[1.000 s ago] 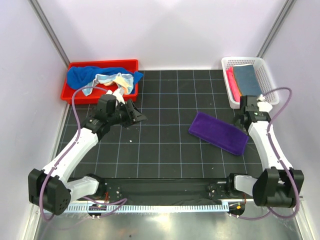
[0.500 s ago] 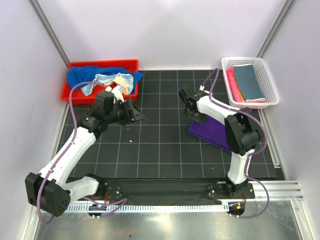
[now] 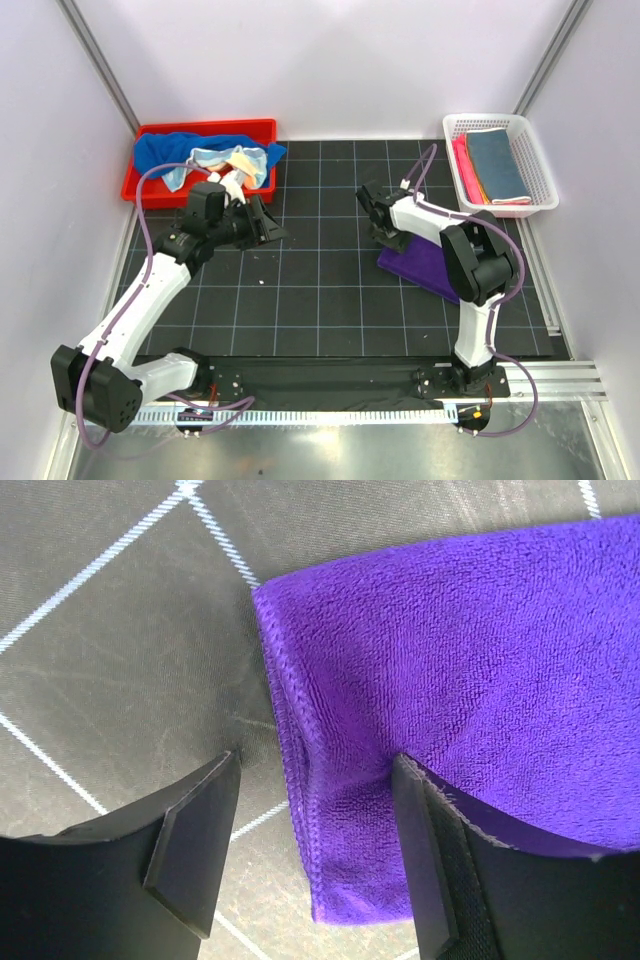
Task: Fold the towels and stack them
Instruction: Neatly place the folded towel into the bin
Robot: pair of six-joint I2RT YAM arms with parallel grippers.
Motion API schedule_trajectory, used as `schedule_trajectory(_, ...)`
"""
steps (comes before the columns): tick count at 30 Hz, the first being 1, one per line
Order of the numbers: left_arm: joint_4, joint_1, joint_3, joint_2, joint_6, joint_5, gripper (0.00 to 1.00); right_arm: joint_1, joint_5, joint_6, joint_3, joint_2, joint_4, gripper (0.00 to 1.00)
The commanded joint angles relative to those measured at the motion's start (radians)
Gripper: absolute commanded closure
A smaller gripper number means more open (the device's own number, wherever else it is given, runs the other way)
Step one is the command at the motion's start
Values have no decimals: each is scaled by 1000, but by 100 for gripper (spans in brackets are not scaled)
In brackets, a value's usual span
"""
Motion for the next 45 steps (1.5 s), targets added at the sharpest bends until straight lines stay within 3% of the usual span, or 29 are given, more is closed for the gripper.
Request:
schedule_trajectory(1, -5, 9, 3, -8, 23, 10, 44, 2, 24, 26, -43, -41, 32, 32)
schedule_trajectory(10, 3, 19, -20, -16, 20, 12, 44, -1, 44, 19, -115, -102, 30, 33)
schedule_trajectory(23, 12, 39, -32, -14, 16, 25, 44, -2, 61, -34, 8, -190, -56, 33)
schedule_trajectory(45, 17, 43, -47, -11, 16, 32, 44, -2, 6, -60, -123, -70, 36, 32)
